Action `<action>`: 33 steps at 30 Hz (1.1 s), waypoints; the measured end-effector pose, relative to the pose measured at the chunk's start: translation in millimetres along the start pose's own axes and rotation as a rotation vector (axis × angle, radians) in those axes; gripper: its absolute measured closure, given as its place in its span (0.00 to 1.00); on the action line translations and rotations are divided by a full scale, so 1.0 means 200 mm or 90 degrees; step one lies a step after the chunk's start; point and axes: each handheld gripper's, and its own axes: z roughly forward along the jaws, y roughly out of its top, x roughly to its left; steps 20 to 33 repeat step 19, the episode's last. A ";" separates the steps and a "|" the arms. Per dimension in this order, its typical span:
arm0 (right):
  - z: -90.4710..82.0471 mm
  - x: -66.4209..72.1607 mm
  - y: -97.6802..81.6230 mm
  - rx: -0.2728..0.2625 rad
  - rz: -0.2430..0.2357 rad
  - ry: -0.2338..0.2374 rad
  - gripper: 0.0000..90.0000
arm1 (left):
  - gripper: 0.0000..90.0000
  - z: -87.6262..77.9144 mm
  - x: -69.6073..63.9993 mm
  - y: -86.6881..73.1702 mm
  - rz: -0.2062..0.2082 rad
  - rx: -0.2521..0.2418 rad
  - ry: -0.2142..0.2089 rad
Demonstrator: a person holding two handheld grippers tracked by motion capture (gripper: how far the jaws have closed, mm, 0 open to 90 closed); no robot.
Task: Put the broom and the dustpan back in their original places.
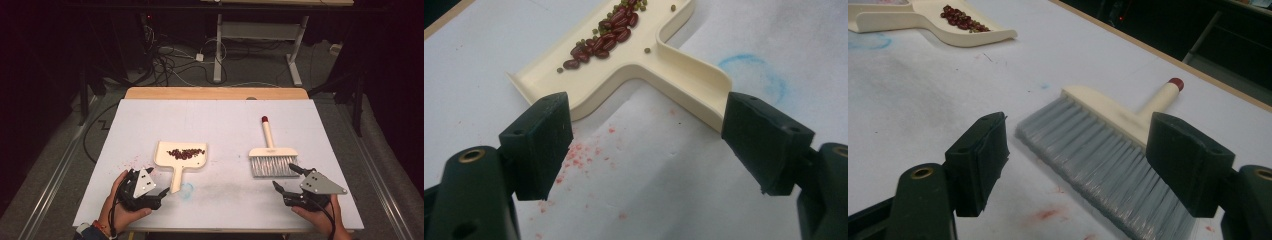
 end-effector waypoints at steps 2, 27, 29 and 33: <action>0.00 0.00 0.00 0.001 -0.002 -0.001 0.28 | 0.22 0.00 0.00 0.00 0.000 0.000 0.000; 0.00 -0.02 0.00 -0.009 0.004 -0.008 0.28 | 0.21 0.02 0.01 0.00 -0.012 0.003 0.000; 0.00 -0.02 0.00 -0.009 0.004 -0.008 0.28 | 0.21 0.02 0.01 0.00 -0.012 0.003 0.000; 0.00 -0.02 0.00 -0.009 0.004 -0.008 0.28 | 0.21 0.02 0.01 0.00 -0.012 0.003 0.000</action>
